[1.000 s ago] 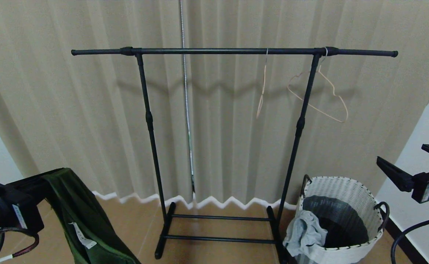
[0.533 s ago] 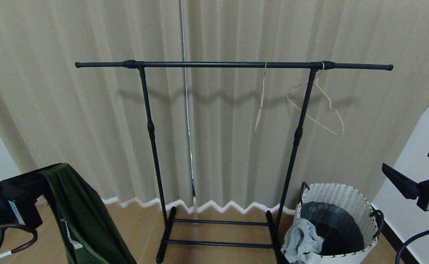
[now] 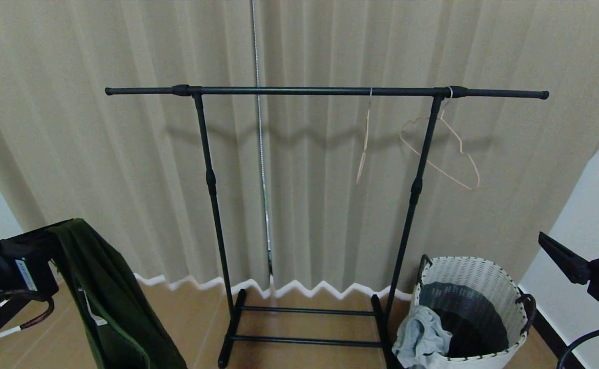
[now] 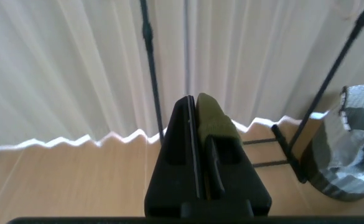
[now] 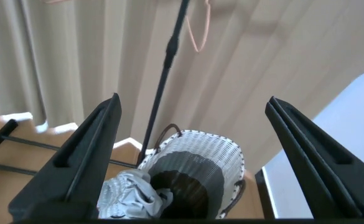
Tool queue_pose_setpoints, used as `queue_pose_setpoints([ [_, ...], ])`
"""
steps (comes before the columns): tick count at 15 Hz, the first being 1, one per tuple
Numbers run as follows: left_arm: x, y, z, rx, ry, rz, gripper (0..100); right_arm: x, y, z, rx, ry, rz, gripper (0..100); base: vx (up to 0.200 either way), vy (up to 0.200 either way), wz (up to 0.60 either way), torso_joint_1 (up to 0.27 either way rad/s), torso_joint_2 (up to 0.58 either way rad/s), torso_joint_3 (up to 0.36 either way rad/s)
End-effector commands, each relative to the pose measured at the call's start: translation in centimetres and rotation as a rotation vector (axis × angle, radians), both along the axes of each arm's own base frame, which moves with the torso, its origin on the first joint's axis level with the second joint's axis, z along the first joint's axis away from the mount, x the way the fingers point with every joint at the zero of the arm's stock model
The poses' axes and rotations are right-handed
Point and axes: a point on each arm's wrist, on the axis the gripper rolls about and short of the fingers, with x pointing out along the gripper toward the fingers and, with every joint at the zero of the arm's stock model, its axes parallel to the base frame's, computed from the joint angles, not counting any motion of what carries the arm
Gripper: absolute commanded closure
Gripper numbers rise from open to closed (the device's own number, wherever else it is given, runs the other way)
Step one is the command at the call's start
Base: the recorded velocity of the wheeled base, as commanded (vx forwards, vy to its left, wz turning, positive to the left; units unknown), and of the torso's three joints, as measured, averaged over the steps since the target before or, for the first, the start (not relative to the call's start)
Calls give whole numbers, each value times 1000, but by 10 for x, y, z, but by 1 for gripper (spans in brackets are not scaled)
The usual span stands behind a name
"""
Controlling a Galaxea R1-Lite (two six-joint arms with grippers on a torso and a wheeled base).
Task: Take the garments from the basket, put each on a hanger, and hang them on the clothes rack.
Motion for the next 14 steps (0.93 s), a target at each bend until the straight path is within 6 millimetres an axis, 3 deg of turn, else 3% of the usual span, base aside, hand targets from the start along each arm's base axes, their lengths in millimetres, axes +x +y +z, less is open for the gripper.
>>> queue_pose_setpoints([
  [1,12,0,-8,6,55,5,100,0,-2,2,-2,-7,-12,0,0,0,0,0,0,0],
  [6,8,-1,-7,2,-23,-6,100,6,-7,17,-13,-65,-34,0,0,0,0,0,0,0],
  [14,-1,-1,-2,10,-61,-9,100,6,-7,14,-73,-40,-29,0,0,0,0,80,-177,-93],
])
